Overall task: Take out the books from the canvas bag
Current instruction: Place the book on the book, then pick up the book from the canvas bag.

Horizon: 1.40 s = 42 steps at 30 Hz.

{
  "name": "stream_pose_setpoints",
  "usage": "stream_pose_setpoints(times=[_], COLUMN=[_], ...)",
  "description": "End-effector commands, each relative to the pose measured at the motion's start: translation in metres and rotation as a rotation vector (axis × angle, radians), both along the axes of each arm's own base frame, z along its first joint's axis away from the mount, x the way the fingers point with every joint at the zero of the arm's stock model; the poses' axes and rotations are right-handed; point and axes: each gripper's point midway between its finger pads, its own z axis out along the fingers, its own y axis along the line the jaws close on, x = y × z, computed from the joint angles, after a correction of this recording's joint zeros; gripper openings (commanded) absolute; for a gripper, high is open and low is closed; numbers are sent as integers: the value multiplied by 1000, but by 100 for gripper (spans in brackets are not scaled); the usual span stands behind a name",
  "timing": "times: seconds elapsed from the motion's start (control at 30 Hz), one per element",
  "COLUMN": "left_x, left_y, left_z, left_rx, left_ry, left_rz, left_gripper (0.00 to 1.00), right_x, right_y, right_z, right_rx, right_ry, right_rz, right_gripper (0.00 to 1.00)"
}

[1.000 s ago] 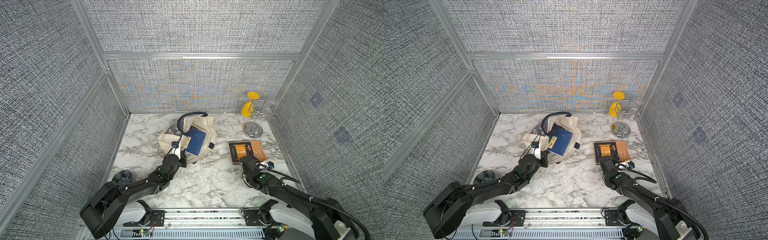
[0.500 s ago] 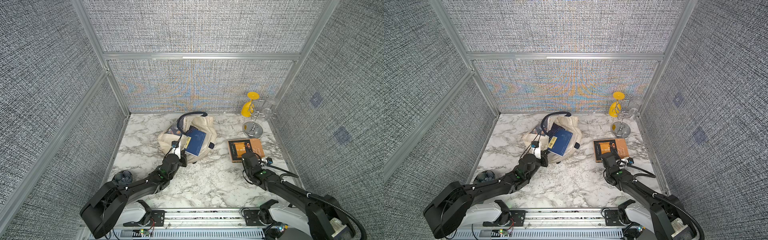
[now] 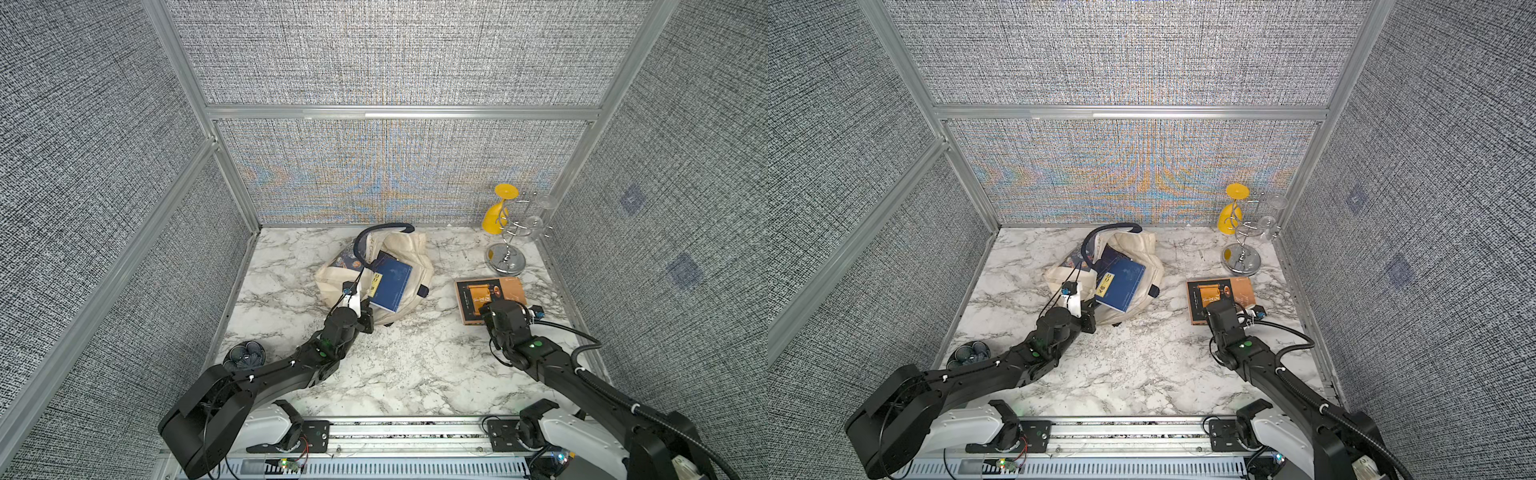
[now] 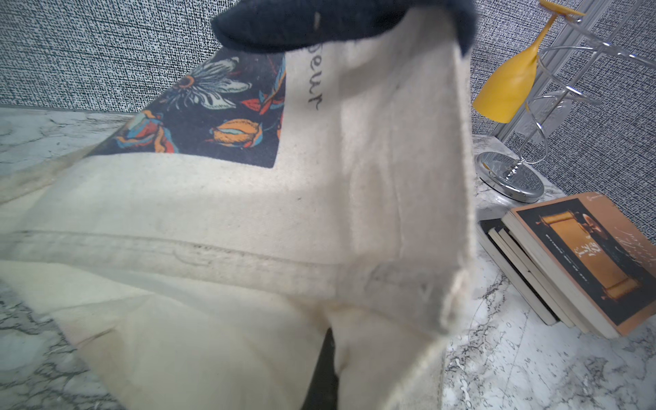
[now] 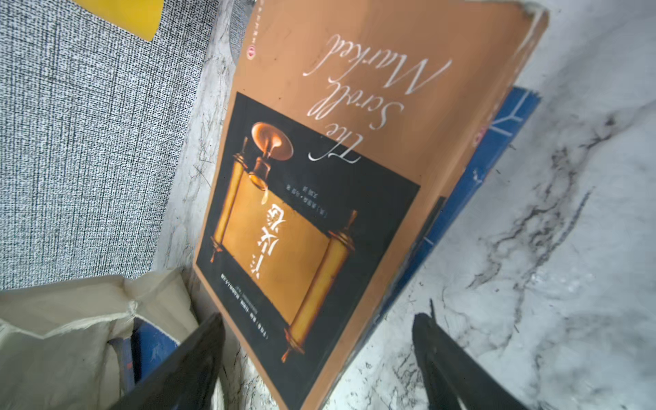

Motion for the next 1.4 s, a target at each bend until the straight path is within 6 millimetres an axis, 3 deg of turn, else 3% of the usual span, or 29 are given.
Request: stream_pose_setpoints(times=[0.0,0.13,0.3,0.53,0.77,0.9,1.13,1.2,1.37], left_x=[2,2,2,2,2,1,1,1,1], left_y=[-3,-5,-5,-4,-3,-2,-2,-2,-1], left_z=[10,8,7,8,10,11,11,11,12], left_rx=[-20,-14,-8,-3,-2,-2,-3,-4,-6], left_ry=[-31,-23,-20,-25,-30,-34,-35,-36,-37], left_rz=[-5,-15,-15,-12,-9,-5,-8,-8,-8], left_gripper=[0,0,0,0,0,0,0,0,0], right_x=[-10,2,26,44,59,70,86,97,110], right_y=[-1,22,83,174,241,262,260,268,277], right_z=[2,26,54,58,47,29,-11,-4,-15], right_rx=[-75,-82,-60,-34,-16,14,21,34,45], right_ry=[45,-31,-140,-149,-147,-124,-54,-89,-97], right_rz=[76,224,502,796,921,932,856,850,848], right_gripper=[87,88,88,88,88,86,85,84,82])
